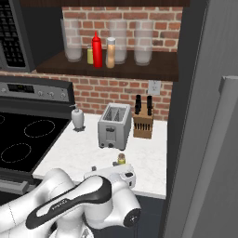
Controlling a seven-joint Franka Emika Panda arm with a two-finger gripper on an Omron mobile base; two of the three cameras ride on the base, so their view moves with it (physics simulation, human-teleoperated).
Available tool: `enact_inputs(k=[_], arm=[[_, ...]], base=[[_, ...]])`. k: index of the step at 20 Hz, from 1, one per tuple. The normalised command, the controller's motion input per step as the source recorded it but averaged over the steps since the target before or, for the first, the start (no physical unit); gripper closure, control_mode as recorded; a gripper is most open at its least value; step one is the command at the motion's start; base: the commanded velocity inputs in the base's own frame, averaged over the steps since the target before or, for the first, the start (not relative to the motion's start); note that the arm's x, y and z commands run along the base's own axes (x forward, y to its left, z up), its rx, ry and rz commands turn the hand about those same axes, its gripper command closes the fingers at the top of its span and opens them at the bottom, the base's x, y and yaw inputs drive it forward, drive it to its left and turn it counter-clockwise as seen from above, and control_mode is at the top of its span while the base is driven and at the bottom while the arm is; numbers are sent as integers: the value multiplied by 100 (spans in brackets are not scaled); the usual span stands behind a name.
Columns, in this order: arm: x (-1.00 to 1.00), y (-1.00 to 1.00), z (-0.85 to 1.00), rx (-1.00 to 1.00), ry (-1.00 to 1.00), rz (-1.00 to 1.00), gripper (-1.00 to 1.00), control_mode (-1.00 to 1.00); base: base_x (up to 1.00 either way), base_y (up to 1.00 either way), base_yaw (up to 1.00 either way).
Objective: Put the shaker and condiment bottle from the counter next to their counterparts in the cabinet.
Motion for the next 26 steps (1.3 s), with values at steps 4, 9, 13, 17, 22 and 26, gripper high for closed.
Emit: enact_inputs(k=[4,9,13,17,22,26], arm=[[44,0,-13,0,0,-3,-100,-100],[37,0,-8,0,0,-3,-100,-100],[7,-5,-8,0,0,0,-100,-100],[0,-15,-12,1,0,0,-100,-100],[3,-22,-19,2,0,-2,-100,-100],[7,-10,-10,1,0,-4,-100,-100]], base=[[0,0,0],[0,0,0],[0,0,0],[0,0,0],[0,0,0],[0,0,0]])
